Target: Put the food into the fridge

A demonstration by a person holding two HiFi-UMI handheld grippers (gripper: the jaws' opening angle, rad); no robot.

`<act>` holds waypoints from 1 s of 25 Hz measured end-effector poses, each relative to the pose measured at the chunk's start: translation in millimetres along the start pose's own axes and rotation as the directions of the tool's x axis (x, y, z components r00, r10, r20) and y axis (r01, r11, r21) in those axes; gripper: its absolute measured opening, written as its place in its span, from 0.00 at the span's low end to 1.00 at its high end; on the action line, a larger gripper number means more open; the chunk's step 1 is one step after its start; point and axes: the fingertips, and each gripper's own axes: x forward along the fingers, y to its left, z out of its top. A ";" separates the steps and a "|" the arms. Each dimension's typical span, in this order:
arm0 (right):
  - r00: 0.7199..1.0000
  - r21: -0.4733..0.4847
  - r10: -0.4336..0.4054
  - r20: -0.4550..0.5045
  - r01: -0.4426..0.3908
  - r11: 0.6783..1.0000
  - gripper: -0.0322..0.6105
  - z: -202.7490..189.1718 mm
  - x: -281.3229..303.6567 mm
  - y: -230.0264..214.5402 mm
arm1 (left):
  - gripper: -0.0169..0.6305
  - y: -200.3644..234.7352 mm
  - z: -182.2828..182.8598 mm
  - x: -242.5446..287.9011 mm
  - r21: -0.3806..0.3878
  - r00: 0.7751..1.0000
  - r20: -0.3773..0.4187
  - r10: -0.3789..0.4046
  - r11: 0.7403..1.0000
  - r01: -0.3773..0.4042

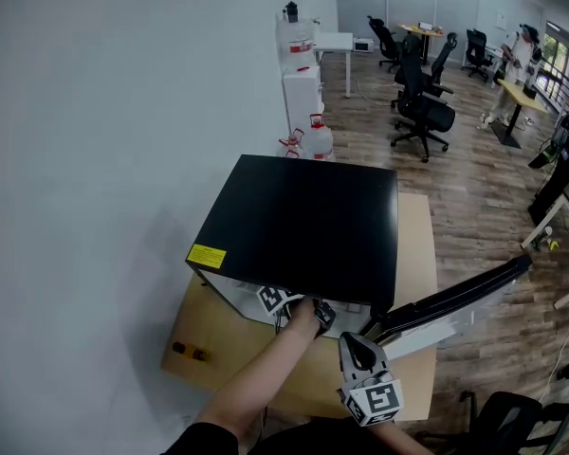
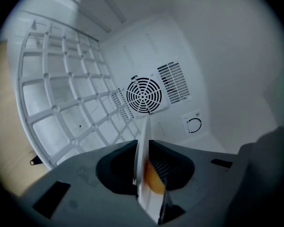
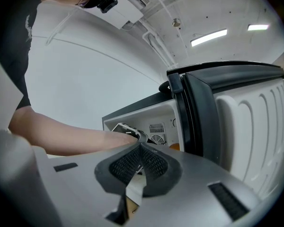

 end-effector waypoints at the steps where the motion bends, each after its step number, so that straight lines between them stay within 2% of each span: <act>1: 1.000 0.002 -0.002 0.001 0.002 1.000 0.14 -0.4 0.0 -0.4 | 0.12 -0.8 0.8 -0.7 0.017 1.000 0.003 0.002 1.000 -0.002; 5: 1.000 0.005 -0.002 0.000 0.002 1.000 0.14 0.1 0.6 -1.4 | 0.20 -4.3 3.9 -3.3 0.088 1.000 0.014 0.009 0.996 -0.011; 13: 1.000 0.002 0.006 0.004 -0.006 1.000 0.14 1.1 -1.6 2.2 | 0.25 -11.0 9.8 -8.2 0.223 0.999 0.035 0.022 0.974 -0.029; 20: 1.000 -0.002 0.004 0.007 -0.004 1.000 0.14 -1.8 -4.4 4.1 | 0.25 -3.0 10.5 -18.7 0.203 0.998 0.058 0.030 0.978 -0.041; 25: 1.000 -0.009 0.002 0.001 -0.002 1.000 0.14 -1.4 -4.2 6.0 | 0.33 5.8 8.8 -31.6 0.226 0.993 0.080 0.081 0.969 -0.098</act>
